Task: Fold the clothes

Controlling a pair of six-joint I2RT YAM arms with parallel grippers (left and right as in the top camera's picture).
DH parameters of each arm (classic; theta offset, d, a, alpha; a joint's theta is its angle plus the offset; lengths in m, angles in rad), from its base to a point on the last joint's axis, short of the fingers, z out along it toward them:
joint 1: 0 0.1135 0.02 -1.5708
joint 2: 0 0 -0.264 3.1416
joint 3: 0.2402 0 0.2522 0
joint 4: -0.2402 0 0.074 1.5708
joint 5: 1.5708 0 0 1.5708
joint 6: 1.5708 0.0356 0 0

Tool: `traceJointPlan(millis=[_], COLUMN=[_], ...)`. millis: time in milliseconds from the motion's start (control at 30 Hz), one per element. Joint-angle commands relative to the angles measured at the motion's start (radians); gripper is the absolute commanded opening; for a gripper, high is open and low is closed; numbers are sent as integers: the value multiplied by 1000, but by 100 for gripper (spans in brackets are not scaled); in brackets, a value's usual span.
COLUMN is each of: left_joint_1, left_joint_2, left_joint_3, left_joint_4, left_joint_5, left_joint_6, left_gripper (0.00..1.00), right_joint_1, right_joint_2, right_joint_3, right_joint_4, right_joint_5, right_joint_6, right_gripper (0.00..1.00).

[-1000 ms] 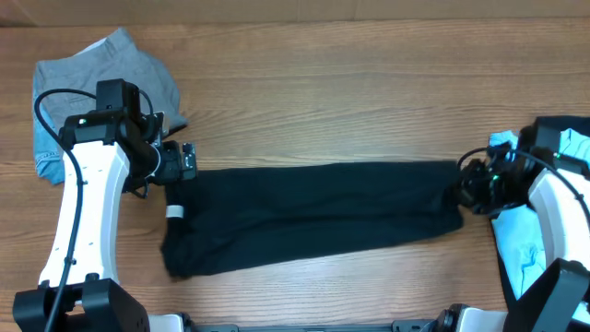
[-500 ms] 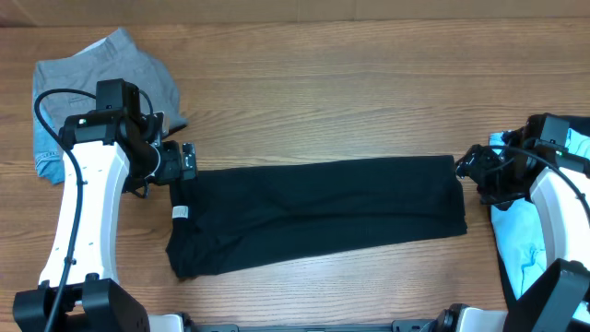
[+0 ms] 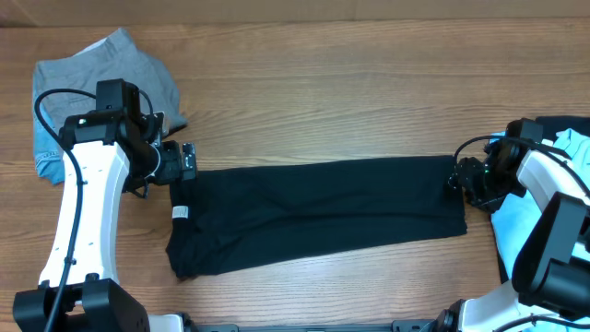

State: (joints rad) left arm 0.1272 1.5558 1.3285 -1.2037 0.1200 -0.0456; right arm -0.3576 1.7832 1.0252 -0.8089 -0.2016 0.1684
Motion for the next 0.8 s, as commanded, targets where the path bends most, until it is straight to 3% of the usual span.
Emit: traceJointPlan(millis=[0, 167, 500, 767], left_joint_1=[10, 10, 10, 10], left_joint_2=[2, 2, 2, 2], left_joint_3=[23, 23, 23, 23], left_joint_4=[6, 23, 27, 18], left_joint_5=[5, 11, 11, 11], left_joint_6=[24, 24, 24, 24], left_gripper=[100, 100, 100, 100], right_joint_1=[2, 4, -26, -40], right_joint_2=[45, 111, 127, 4], right_joint_3=[8, 8, 43, 231], right_joint_4=[3, -38, -86, -273], right_joint_5=[-46, -203, -233, -201], right_joint_6=[-79, -174, -187, -175], right_gripper=[62, 49, 4, 4])
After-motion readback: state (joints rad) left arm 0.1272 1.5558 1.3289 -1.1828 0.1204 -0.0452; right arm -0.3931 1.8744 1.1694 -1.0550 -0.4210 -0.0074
